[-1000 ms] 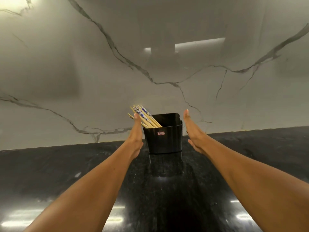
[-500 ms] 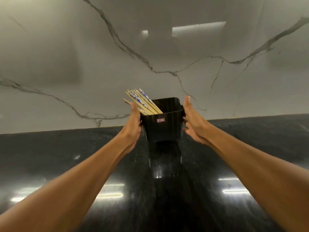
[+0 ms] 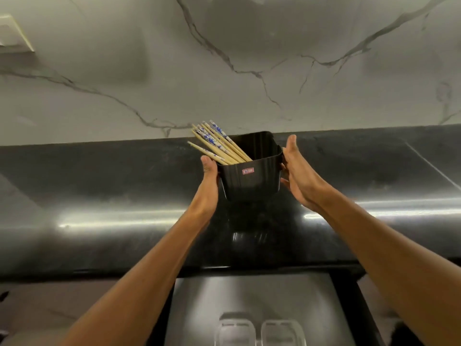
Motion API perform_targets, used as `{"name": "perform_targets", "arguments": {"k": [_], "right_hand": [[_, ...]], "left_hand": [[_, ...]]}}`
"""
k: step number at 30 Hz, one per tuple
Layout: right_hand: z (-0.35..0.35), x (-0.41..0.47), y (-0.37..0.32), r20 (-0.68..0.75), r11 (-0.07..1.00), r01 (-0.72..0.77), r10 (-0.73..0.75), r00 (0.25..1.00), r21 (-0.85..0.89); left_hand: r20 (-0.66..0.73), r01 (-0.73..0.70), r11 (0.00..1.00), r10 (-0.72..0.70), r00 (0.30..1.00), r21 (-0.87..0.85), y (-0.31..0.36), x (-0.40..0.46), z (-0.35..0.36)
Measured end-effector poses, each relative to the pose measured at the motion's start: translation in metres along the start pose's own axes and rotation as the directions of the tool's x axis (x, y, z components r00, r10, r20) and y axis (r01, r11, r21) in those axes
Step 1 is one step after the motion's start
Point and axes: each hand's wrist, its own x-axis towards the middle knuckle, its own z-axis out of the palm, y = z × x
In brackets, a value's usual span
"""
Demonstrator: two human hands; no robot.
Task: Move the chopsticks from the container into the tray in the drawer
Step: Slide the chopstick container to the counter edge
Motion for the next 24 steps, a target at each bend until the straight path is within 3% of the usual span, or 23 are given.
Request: {"name": "perform_targets", "arguments": {"k": [6, 16, 24], "right_hand": [[0.013, -0.066, 0.022, -0.032, 0.998, -0.068, 0.068, 0.997, 0.008], [0.023, -0.101, 0.072, -0.085, 0.99, -0.128, 0.132, 0.988, 0.051], [0.032, -0.107, 0.092, -0.173, 0.994, -0.102, 0.108, 0.979, 0.046]], "left_hand": [[0.024, 0.091, 0.995, -0.092, 0.995, 0.031, -0.011, -0.057, 0.004], [0.039, 0.161, 0.986, -0.162, 0.986, 0.042, -0.049, -0.095, 0.008], [0.008, 0.138, 0.989, -0.139, 0.99, 0.051, -0.061, -0.1, 0.008]]}}
